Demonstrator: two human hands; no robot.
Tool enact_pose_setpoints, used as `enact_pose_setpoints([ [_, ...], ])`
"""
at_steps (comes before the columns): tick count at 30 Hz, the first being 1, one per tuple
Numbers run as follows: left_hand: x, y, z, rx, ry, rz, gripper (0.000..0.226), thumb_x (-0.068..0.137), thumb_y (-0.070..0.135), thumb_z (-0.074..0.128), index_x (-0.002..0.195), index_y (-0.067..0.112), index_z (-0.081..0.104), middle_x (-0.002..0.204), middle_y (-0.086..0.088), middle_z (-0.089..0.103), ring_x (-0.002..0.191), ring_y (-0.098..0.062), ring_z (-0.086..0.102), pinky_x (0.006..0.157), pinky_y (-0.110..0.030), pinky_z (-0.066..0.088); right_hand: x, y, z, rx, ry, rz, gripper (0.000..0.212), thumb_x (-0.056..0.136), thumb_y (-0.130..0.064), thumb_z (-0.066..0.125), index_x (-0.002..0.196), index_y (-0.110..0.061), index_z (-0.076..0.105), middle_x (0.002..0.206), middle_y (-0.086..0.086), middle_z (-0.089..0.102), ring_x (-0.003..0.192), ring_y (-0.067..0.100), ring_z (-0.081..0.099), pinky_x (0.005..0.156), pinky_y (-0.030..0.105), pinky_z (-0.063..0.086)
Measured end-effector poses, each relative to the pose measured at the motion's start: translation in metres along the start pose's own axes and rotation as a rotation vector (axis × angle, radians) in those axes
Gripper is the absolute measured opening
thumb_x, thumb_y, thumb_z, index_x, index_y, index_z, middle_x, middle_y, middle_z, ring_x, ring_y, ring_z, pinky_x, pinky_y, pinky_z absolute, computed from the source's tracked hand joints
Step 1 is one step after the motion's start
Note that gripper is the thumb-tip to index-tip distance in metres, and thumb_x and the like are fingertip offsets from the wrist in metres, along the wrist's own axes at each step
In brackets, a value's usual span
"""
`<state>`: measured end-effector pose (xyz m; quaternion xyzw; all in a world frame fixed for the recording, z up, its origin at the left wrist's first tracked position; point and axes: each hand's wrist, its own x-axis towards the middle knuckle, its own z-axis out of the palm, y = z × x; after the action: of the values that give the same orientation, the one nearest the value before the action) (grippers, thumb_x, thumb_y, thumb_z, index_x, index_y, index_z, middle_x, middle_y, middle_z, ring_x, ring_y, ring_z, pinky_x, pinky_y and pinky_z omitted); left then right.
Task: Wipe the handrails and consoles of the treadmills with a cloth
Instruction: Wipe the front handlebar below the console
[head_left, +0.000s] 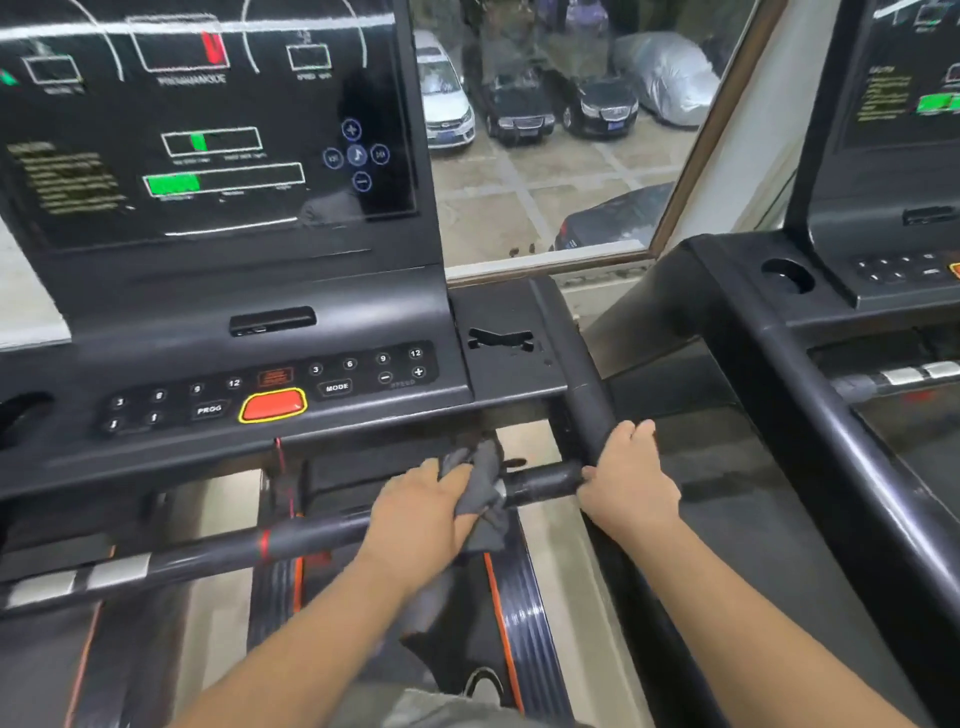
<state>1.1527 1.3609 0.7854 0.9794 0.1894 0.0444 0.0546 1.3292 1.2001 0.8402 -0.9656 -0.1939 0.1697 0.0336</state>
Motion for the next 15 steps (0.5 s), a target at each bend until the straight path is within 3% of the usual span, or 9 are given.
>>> enact_pose_setpoints([
  [2, -0.029, -0.034, -0.006, 0.045, 0.040, -0.079, 0.047, 0.087, 0.054, 0.047, 0.114, 0.023, 0.069, 0.083, -0.007, 0.062, 0.068, -0.033, 0.063, 0.060, -0.037, 0.052, -0.009, -0.007, 0.008, -0.022, 0.134, -0.182, 0.078, 0.096, -0.029, 0.064, 0.155, -0.005, 0.019, 0.165, 0.018, 0.007, 0.155, 0.031, 0.013, 0.115, 0.036, 0.036],
  [4, -0.051, -0.062, -0.013, 0.069, 0.040, -0.160, 0.045, 0.088, 0.055, 0.047, 0.109, 0.022, 0.069, 0.079, -0.008, 0.061, 0.068, -0.036, 0.062, 0.064, -0.039, 0.053, -0.015, -0.018, 0.013, 0.065, 0.133, -0.401, 0.065, 0.091, -0.030, 0.069, 0.145, -0.017, 0.036, 0.156, 0.005, 0.028, 0.148, 0.025, 0.027, 0.111, 0.036, 0.039],
  [5, -0.057, -0.071, -0.014, 0.091, 0.043, -0.194, 0.044, 0.089, 0.055, 0.046, 0.106, 0.021, 0.070, 0.077, -0.009, 0.061, 0.068, -0.037, 0.063, 0.068, -0.041, 0.053, -0.018, -0.024, 0.017, 0.100, 0.086, -0.479, 0.049, 0.089, -0.031, 0.070, 0.130, -0.026, 0.044, 0.141, -0.004, 0.041, 0.137, 0.022, 0.041, 0.099, 0.036, 0.047],
  [7, -0.058, -0.074, -0.014, 0.103, -0.027, -0.284, 0.046, 0.089, 0.055, 0.042, 0.100, 0.020, 0.070, 0.076, -0.010, 0.063, 0.070, -0.037, 0.064, 0.075, -0.045, 0.054, -0.023, -0.030, 0.023, 0.063, -0.027, -0.499, 0.030, 0.085, -0.035, 0.071, 0.099, -0.031, 0.044, 0.109, -0.014, 0.050, 0.111, 0.018, 0.054, 0.075, 0.034, 0.046],
  [9, -0.045, -0.060, -0.014, 0.031, -0.064, -0.416, 0.049, 0.089, 0.054, 0.036, 0.096, 0.019, 0.069, 0.080, -0.011, 0.065, 0.074, -0.038, 0.066, 0.074, -0.043, 0.053, -0.019, -0.025, 0.032, 0.057, -0.045, -0.468, 0.021, 0.087, -0.036, 0.068, 0.098, -0.029, 0.052, 0.105, -0.012, 0.057, 0.107, 0.018, 0.056, 0.075, 0.033, 0.045],
  [11, -0.024, -0.038, -0.016, -0.038, -0.078, -0.534, 0.047, 0.094, 0.052, 0.037, 0.102, 0.018, 0.068, 0.093, -0.014, 0.068, 0.087, -0.039, 0.068, 0.079, -0.042, 0.051, -0.014, -0.022, 0.033, 0.089, -0.013, -0.455, 0.018, 0.092, -0.035, 0.063, 0.110, -0.032, 0.061, 0.113, -0.014, 0.061, 0.112, 0.017, 0.057, 0.079, 0.031, 0.045],
  [13, -0.010, -0.012, -0.009, -0.036, -0.096, -0.478, 0.042, 0.099, 0.051, 0.046, 0.115, 0.018, 0.066, 0.110, -0.014, 0.066, 0.100, -0.037, 0.065, 0.086, -0.039, 0.049, -0.009, -0.024, 0.032, 0.031, 0.014, -0.467, 0.018, 0.092, -0.035, 0.061, 0.109, -0.031, 0.065, 0.110, -0.012, 0.063, 0.107, 0.016, 0.059, 0.073, 0.030, 0.046],
  [15, -0.009, 0.020, -0.002, -0.088, -0.051, -0.306, 0.042, 0.088, 0.044, 0.065, 0.123, 0.020, 0.066, 0.121, -0.015, 0.065, 0.106, -0.036, 0.063, 0.094, -0.041, 0.052, -0.006, -0.028, 0.028, -0.037, 0.036, -0.466, 0.010, 0.087, -0.033, 0.060, 0.094, -0.028, 0.064, 0.096, -0.008, 0.060, 0.091, 0.015, 0.060, 0.059, 0.028, 0.038],
])
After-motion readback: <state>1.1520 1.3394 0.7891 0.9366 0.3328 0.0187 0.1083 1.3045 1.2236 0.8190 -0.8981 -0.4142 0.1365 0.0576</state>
